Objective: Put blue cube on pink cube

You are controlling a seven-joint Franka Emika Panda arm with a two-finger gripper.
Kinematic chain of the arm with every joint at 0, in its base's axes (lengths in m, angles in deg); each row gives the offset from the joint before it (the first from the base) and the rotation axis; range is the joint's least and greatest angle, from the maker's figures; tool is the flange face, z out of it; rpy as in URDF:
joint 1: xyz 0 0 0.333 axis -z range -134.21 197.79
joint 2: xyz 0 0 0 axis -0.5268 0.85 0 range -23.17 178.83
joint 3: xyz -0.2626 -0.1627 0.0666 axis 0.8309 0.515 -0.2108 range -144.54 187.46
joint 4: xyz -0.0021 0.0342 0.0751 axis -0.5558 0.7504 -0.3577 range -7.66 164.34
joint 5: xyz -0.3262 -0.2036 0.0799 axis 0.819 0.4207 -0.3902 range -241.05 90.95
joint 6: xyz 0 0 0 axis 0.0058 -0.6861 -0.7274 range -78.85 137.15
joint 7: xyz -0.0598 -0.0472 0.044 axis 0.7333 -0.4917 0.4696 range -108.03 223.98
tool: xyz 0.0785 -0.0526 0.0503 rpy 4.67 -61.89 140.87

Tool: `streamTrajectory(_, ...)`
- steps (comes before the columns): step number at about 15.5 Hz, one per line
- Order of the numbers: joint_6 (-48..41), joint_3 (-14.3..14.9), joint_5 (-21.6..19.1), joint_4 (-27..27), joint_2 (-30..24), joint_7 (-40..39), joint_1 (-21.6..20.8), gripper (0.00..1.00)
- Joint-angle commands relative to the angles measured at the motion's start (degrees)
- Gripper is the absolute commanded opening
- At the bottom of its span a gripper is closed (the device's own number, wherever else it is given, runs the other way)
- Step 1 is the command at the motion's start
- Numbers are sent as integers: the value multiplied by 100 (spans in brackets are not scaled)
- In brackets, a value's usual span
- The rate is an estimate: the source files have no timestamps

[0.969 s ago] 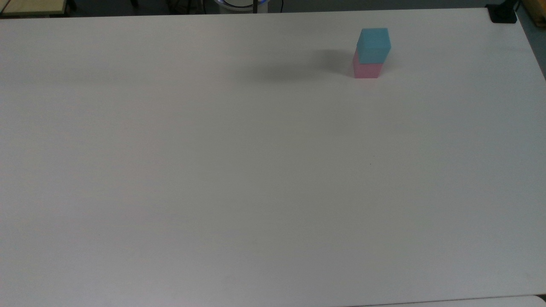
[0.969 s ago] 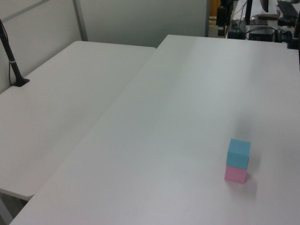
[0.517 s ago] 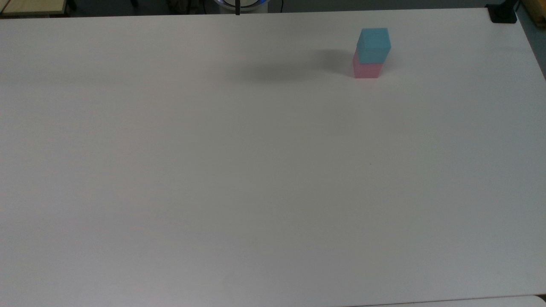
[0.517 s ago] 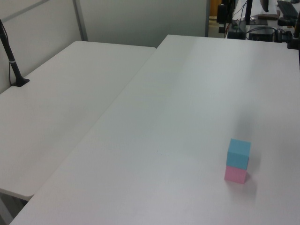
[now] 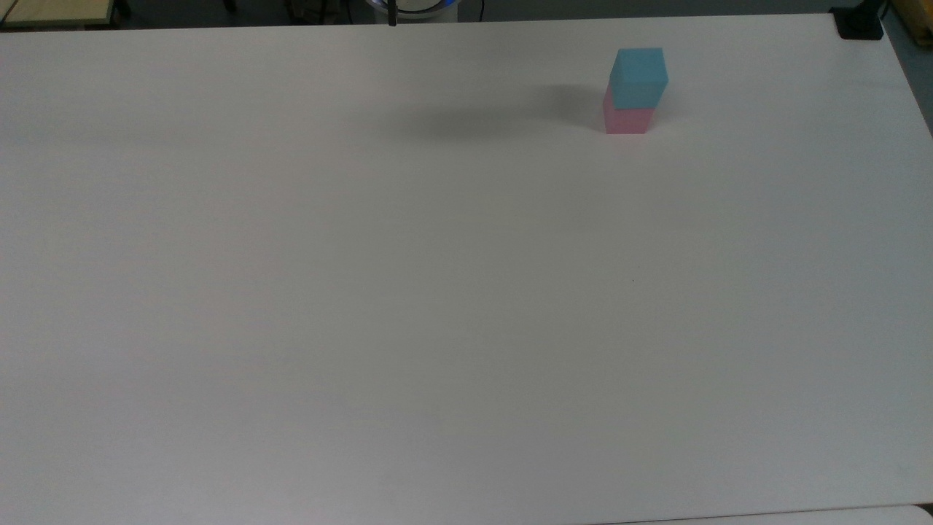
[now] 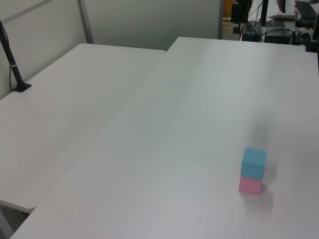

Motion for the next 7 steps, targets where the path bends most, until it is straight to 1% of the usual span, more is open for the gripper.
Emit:
streamTrajectory(1, 93, -915, -128, -15, -33, -54, 922, 100)
streamTrajectory(2, 93, -1126, -154, -15, -33, -54, 1142, 100)
streamTrajectory(3, 93, -1276, -154, -15, -33, -54, 1292, 100)
streamTrajectory(4, 85, -1338, -154, -15, -33, -54, 1355, 100)
streamTrajectory(7, 85, -1357, -154, -15, -42, -54, 1382, 100)
